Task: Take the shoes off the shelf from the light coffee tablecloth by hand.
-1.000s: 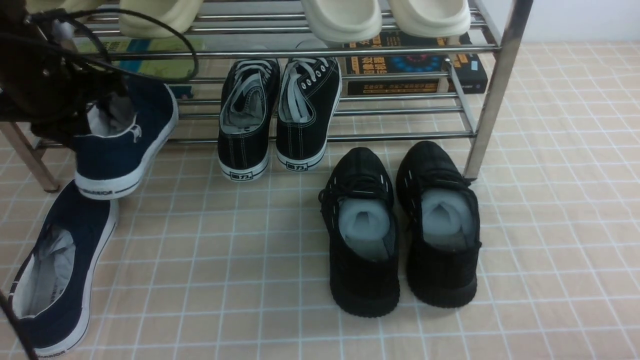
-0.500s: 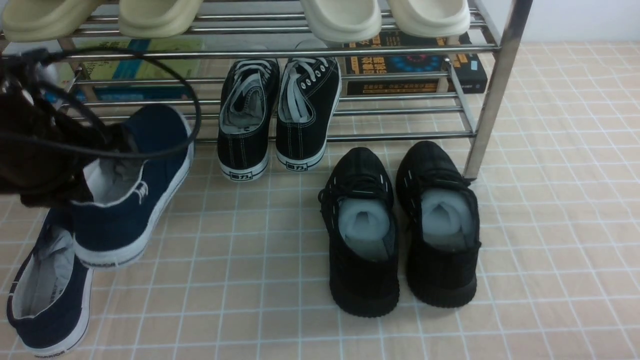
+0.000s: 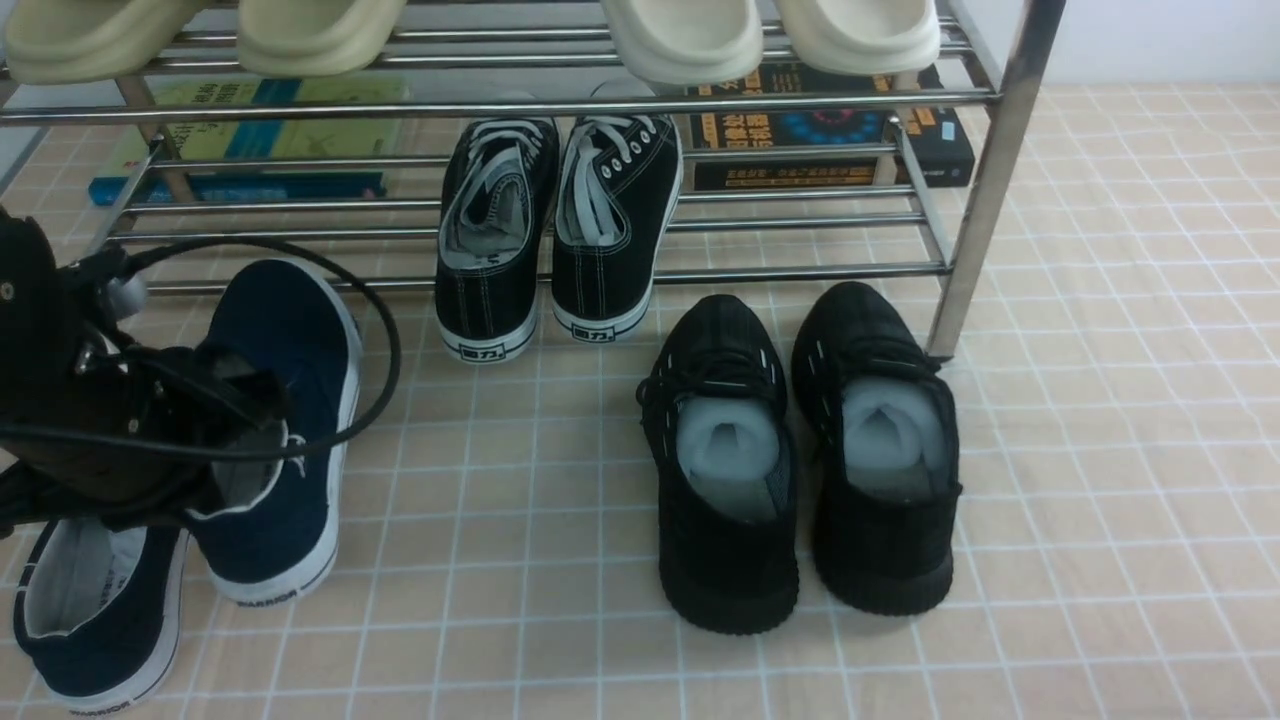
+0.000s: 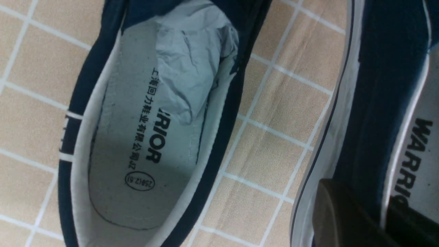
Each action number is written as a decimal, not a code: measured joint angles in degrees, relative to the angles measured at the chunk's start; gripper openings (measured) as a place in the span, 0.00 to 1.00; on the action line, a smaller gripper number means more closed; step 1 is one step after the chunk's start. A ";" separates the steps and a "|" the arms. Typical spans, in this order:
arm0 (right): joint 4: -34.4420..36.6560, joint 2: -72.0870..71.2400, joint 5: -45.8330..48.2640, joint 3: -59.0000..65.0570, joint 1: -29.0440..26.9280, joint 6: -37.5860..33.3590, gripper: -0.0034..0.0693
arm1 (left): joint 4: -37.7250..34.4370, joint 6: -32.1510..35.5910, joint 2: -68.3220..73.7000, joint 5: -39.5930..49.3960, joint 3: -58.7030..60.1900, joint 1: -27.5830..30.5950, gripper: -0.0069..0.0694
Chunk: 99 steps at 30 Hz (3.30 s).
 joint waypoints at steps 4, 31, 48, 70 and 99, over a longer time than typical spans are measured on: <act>0.00 0.00 0.00 0.00 0.00 0.05 0.38 | 0.04 1.29 0.00 1.12 0.00 0.00 0.12; 0.00 0.00 0.00 0.00 0.00 0.04 0.38 | -0.89 3.78 0.64 -1.61 0.36 0.00 0.13; 0.00 0.00 0.00 0.00 0.00 0.04 0.38 | 2.79 3.82 4.77 -2.90 0.18 0.00 0.34; 0.00 0.00 0.00 0.00 0.00 0.04 0.38 | 1.31 21.85 -33.44 18.70 -0.48 0.00 0.10; 0.00 0.00 0.00 0.00 0.00 0.04 0.38 | -6.57 23.80 -56.70 -8.56 29.31 0.00 0.11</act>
